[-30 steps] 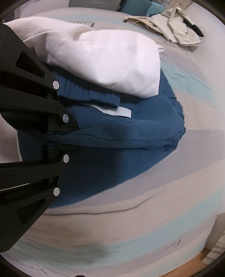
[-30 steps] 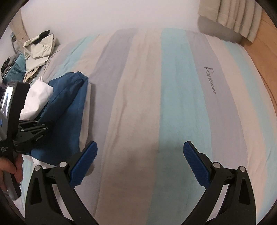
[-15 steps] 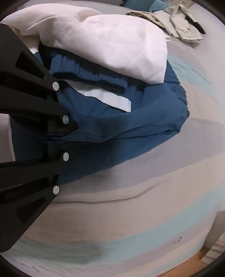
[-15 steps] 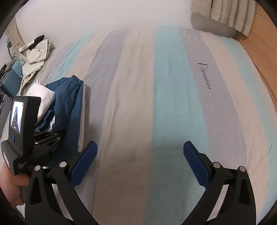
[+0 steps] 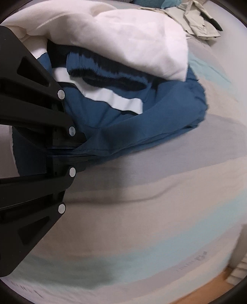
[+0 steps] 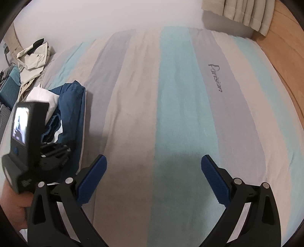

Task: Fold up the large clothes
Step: 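Lift the bundle edge with the left tool and fold it over the bundle, then open the left tool and release the bundle, white lining up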

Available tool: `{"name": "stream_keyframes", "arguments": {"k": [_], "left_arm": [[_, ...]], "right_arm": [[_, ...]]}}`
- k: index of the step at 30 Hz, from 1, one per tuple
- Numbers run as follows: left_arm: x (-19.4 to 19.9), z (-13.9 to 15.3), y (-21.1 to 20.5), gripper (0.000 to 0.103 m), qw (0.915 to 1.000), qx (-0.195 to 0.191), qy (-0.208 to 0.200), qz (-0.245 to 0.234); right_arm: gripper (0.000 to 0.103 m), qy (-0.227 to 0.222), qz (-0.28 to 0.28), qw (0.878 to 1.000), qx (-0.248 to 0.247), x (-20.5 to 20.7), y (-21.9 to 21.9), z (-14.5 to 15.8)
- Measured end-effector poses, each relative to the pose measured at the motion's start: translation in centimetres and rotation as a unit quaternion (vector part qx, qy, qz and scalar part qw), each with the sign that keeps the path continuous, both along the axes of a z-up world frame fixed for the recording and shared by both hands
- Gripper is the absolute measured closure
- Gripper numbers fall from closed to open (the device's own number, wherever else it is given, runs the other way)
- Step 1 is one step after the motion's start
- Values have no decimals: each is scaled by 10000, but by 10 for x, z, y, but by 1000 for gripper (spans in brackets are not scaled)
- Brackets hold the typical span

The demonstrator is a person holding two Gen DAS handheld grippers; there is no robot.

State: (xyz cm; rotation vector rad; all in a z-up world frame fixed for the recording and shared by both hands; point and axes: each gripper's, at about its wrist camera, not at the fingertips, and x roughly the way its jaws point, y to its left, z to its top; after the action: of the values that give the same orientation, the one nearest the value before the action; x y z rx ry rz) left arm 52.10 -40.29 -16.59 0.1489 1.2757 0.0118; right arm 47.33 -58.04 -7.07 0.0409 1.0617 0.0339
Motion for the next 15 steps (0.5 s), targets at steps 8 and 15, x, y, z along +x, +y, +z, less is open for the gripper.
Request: {"name": "stream_keyframes", "arguments": {"k": [8,15], "left_arm": [[-17,14,6,28,9998,-135,-43,-125],[-31,64,5,10,9961,-862,-27,-170]], "right_arm": [[8,-26,137,9999,-42,-6,-2,1],[7,-26,213,9997,-103,-14,-12,10]]}}
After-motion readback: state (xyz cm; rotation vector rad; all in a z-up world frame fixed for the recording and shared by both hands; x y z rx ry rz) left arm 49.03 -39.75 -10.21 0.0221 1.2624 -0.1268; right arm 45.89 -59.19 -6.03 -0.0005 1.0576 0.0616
